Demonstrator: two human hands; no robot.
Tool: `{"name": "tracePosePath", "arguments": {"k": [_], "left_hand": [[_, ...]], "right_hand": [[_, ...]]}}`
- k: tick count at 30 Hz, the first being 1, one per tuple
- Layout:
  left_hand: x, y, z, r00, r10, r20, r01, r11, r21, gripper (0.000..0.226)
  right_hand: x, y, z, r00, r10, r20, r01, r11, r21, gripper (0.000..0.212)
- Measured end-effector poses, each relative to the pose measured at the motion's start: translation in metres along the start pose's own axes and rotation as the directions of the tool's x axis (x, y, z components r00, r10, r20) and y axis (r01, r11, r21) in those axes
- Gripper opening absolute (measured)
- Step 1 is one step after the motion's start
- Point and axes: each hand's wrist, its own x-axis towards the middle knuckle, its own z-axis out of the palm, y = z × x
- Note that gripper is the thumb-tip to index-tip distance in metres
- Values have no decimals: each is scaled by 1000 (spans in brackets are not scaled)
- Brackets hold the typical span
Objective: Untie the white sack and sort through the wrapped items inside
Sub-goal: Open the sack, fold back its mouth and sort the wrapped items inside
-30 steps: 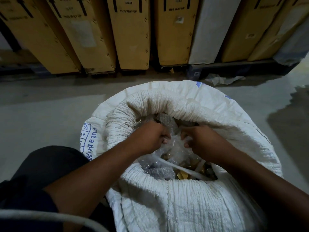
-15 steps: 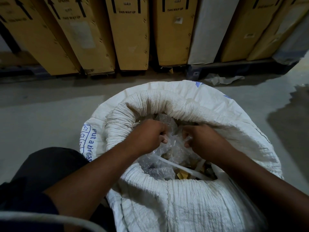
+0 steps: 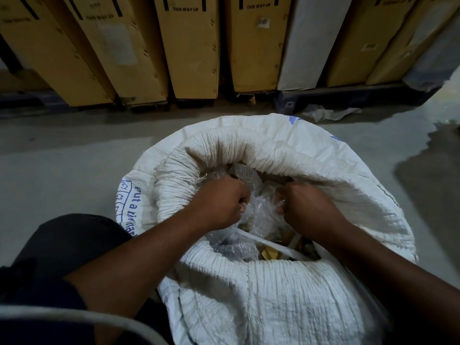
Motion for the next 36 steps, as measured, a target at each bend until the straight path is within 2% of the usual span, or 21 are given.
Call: {"name": "tracePosePath", "arguments": {"k": [10, 15, 19, 23, 24, 28, 32, 36], "left_hand": [[-5, 10, 4, 994, -114, 6, 114, 992, -60, 13], [-2, 4, 6, 982, -182, 57, 189, 971, -147, 5], [3, -4, 0, 981, -173, 84, 187, 959, -214, 9], [5, -5, 1, 983, -171, 73, 182, 965, -191, 6], [5, -5, 1, 984, -163, 76, 174, 970, -167, 6], [4, -5, 0, 987, -145, 74, 152, 984, -95, 5], [0, -2, 5, 990, -128, 50, 132, 987, -86, 4], [-3, 1, 12, 993, -112, 34, 115, 988, -104, 7]], "right_hand": [[0, -4, 6, 998, -69, 15, 68, 997, 40, 6], [-1, -1, 2, 998, -30, 64, 27, 999, 46, 20], [0, 9, -3, 990, 34, 138, -48, 994, 95, 26], [2, 16, -1, 983, 85, 162, -98, 993, 72, 9], [3, 17, 0, 980, 78, 181, -90, 994, 59, 5], [5, 17, 0, 979, 35, 201, -50, 997, 67, 26], [5, 11, -1, 981, -25, 194, 11, 997, 75, 14], [5, 6, -1, 976, -73, 206, 53, 994, 98, 22]]}}
